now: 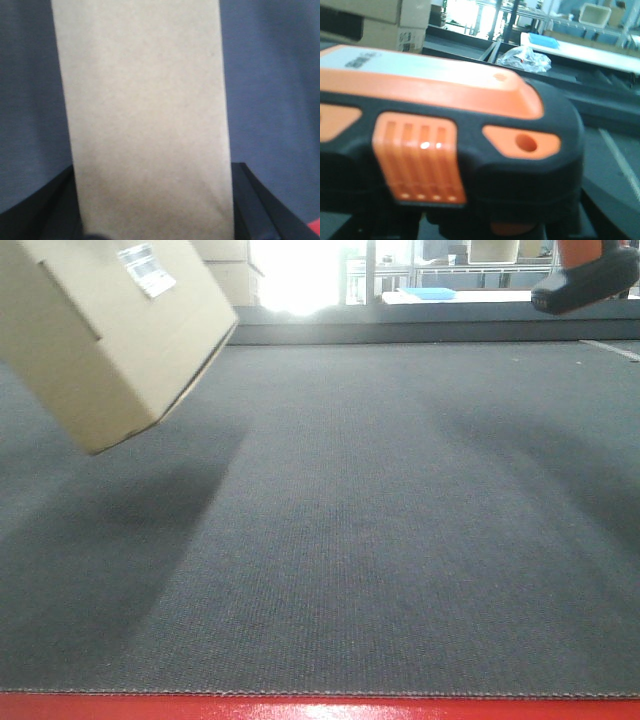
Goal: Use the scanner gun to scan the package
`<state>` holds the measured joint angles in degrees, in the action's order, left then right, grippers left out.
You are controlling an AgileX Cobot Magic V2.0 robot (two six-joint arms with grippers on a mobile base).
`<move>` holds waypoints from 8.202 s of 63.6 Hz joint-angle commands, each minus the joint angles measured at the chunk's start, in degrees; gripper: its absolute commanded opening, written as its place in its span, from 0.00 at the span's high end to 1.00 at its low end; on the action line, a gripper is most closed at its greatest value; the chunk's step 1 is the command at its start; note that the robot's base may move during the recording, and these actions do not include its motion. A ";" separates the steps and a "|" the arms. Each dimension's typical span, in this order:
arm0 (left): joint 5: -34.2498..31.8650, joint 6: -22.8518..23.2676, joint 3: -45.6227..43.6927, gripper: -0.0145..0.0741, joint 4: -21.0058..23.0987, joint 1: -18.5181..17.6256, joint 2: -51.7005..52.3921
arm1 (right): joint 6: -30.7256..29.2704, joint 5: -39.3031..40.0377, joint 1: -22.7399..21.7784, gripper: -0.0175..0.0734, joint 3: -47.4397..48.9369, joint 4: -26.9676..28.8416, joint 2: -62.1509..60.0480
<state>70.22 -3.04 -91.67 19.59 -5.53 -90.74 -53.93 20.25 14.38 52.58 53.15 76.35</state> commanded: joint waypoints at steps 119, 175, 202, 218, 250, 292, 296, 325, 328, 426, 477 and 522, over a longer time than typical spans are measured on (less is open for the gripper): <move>-1.01 0.12 -0.58 0.96 -5.75 0.24 0.78 | 50.14 33.72 -3.01 0.99 -16.74 -33.54 19.12; -0.30 0.12 -0.58 0.96 -5.75 0.24 0.78 | 50.14 26.93 -3.01 0.18 -16.74 -33.08 18.89; -0.26 0.12 -0.58 0.96 -6.26 0.24 0.78 | 46.57 10.35 -3.01 0.18 -16.74 -33.08 10.27; -2.19 0.25 -0.58 0.96 -14.01 0.24 0.59 | 46.57 -2.76 -3.53 0.18 -16.74 -33.08 2.33; -6.63 2.10 -0.58 0.96 -23.31 0.24 -8.84 | 46.57 -21.72 -10.15 0.60 -16.74 -37.80 -13.58; -3.72 2.15 -0.58 0.54 -23.74 0.24 -12.99 | 46.57 -26.92 -16.26 0.98 -16.74 -41.41 -31.11; -3.62 2.15 -0.58 0.36 -23.74 0.24 -12.74 | 46.57 -27.84 -16.90 0.98 -16.74 -41.41 -31.63; -4.55 2.15 0.36 0.40 -21.33 0.24 2.37 | 46.57 -32.38 -17.17 0.98 -16.74 -41.54 -34.59; -6.13 2.15 1.67 0.47 -21.04 0.24 4.82 | 46.57 -33.41 -17.17 0.98 -16.74 -41.84 -35.58; -56.28 2.15 62.42 0.96 -18.17 0.24 70.44 | 46.57 -39.18 -17.17 0.98 -30.90 -44.41 -65.80; -58.83 -2.72 77.50 0.96 -18.22 9.44 84.00 | 46.57 -39.18 -17.17 0.98 -30.90 -44.41 -65.80; -67.40 -2.72 91.67 0.96 -18.22 8.83 90.74 | 46.57 -39.18 -17.17 0.98 -30.90 -44.41 -65.80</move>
<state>3.99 -5.74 0.08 0.91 3.53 -0.41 -7.08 -19.72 -2.56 21.80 9.15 10.76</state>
